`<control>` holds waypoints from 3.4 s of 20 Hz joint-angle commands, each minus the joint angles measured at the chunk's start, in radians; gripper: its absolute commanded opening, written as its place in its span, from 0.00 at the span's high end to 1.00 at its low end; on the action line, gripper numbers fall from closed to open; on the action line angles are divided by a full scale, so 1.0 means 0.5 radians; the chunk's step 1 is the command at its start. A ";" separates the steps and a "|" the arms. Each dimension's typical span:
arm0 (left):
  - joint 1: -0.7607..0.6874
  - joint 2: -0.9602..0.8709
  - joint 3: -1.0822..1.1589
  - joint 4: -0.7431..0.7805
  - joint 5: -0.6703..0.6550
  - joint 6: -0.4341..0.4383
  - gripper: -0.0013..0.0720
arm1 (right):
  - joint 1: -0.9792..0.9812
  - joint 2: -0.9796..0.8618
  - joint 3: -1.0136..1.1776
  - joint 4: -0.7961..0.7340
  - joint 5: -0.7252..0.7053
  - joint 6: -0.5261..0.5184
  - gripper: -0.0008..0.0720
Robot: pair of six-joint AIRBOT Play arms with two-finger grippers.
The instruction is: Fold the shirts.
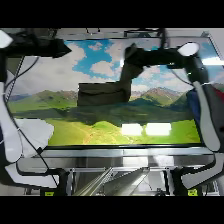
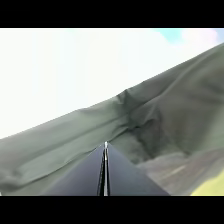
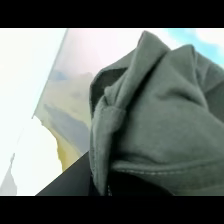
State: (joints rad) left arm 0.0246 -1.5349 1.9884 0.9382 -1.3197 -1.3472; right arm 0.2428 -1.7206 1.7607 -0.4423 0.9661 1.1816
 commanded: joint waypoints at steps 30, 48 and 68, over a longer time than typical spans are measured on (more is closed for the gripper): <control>0.168 0.623 -1.092 0.001 0.092 0.240 0.95 | 0.095 -0.833 0.002 -0.412 -0.017 0.388 0.08; 0.168 0.623 -1.092 0.001 -0.007 0.216 0.95 | -0.752 0.225 0.310 -0.883 0.082 1.281 0.96; 0.168 0.623 -1.093 0.002 -0.071 0.217 0.95 | -2.152 1.477 -1.949 -2.275 0.584 1.646 0.03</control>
State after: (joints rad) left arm 0.1074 -1.2243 1.4425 0.9386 -1.3510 -1.2400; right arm -0.8169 -0.9955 0.8562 -1.5970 1.3029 2.1185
